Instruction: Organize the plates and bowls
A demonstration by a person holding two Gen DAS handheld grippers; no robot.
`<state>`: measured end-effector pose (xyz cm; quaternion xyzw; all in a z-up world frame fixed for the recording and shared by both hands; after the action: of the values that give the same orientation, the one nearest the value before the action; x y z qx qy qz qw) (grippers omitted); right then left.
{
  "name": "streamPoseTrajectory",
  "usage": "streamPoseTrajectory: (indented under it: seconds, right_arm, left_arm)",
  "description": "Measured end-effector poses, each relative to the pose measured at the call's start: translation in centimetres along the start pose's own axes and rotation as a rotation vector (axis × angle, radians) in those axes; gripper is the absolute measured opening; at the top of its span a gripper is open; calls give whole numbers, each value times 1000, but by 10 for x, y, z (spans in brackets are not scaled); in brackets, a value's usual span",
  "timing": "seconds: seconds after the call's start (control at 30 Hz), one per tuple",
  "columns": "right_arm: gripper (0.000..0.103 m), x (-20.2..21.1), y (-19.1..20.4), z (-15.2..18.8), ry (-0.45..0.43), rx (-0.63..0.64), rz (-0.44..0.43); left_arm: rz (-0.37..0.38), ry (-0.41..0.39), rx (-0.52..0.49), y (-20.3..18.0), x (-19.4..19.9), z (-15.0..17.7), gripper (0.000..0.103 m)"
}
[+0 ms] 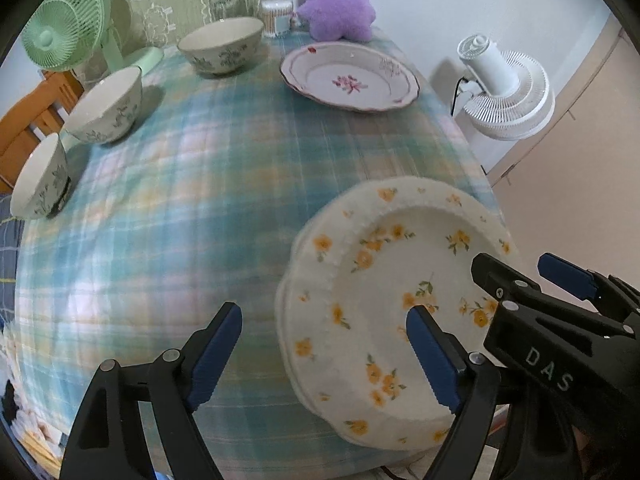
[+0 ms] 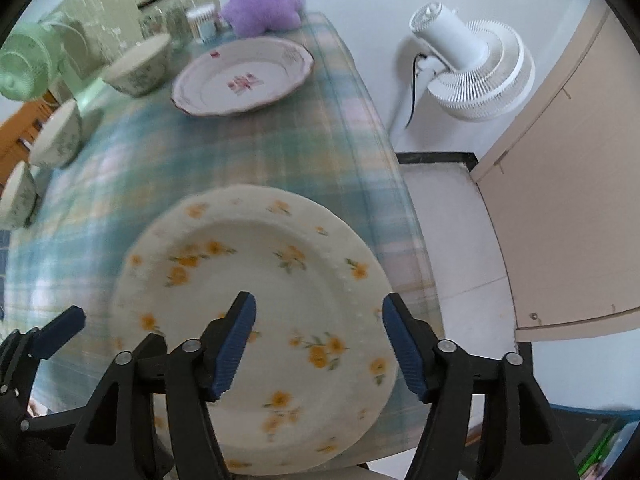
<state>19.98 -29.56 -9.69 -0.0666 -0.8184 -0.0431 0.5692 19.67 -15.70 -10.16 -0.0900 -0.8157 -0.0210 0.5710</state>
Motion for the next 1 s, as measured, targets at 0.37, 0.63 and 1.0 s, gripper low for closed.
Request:
streamPoseTrajectory:
  seconds: [0.37,0.63,1.0]
  right_arm:
    - [75,47,55,-23,-134,-53,-33]
    - [75,63,70,-61,-211,-86,-74]
    - [75,35,52,-147,-250,-7,-89]
  left_arm:
    - [14,-87,-68,46,41,-30,90]
    - [15,-152,-89,55,52,-78,90]
    - [-69,-211,-19,39,21,-149,89]
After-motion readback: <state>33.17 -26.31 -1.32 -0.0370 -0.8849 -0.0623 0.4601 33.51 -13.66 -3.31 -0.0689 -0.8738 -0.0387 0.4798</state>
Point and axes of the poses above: each gripper's, at about its wrist camera, not at the fingertips, and x roughly against the way its jaws point, y to its left, z to its underside, the point moved 6 cm from there along -x, roughly the way its jaws point, and after that the axes turned 2 degrees about -x, right-handed, at the moved point
